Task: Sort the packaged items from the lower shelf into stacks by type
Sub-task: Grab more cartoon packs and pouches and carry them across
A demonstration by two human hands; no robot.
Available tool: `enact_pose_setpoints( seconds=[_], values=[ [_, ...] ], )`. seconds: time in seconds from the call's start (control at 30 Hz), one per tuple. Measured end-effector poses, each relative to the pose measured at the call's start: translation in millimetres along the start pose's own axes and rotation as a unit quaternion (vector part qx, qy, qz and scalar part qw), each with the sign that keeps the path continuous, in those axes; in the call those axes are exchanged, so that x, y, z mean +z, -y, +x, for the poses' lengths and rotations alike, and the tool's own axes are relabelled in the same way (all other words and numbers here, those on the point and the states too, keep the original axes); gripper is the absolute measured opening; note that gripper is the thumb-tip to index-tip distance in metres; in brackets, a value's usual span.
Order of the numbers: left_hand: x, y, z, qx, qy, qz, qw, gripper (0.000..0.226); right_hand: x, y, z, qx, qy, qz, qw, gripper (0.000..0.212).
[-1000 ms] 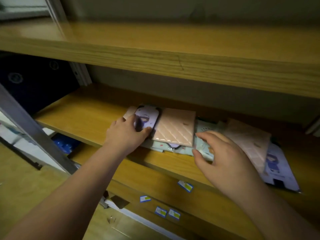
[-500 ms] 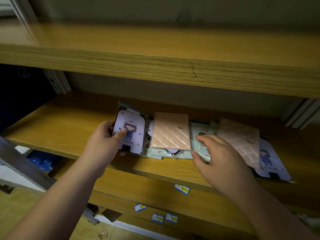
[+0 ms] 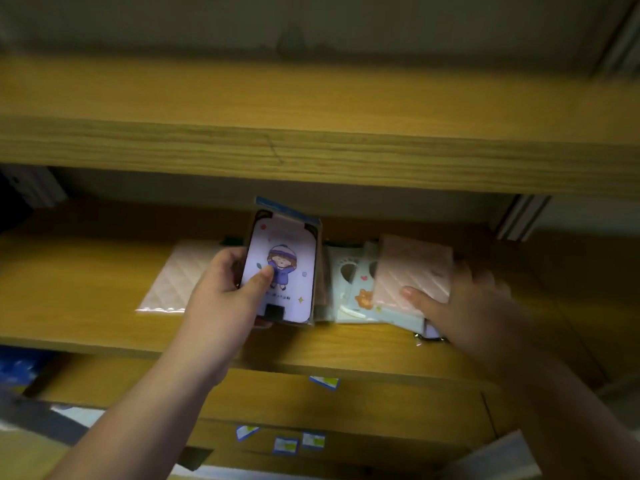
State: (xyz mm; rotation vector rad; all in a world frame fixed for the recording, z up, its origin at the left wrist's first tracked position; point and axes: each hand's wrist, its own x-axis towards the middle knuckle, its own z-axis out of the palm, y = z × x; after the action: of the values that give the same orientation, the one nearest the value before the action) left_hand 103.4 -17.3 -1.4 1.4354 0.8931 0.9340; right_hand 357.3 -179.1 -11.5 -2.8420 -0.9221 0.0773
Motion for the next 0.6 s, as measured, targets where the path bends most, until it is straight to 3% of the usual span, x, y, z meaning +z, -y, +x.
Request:
enact_pose_setpoints(
  seconds=[0.1,0.23,0.37,0.6],
  values=[
    [10.2,2.2,-1.8,-0.001,0.026,-0.003,1.0,0.016,-2.7,-15.5,13.2,0.002,-0.013,0.026,1.0,0.088],
    [22.4,2.2,-2.6,-0.004,0.054,-0.009,0.998,0.016,-13.2,-42.3,28.5,0.039,0.042,0.093,0.994,0.063],
    [34.9,1.7,-1.6,-0.006,0.066,-0.015,0.998,0.013,-22.7,-53.9,26.0,0.063,0.058,0.167,0.982,0.051],
    [60.2,-4.0,-8.8,-0.031,0.093,-0.041,0.994,0.014,-30.4,-55.4,0.7,0.063,0.004,0.386,0.92,0.022]
  ],
)
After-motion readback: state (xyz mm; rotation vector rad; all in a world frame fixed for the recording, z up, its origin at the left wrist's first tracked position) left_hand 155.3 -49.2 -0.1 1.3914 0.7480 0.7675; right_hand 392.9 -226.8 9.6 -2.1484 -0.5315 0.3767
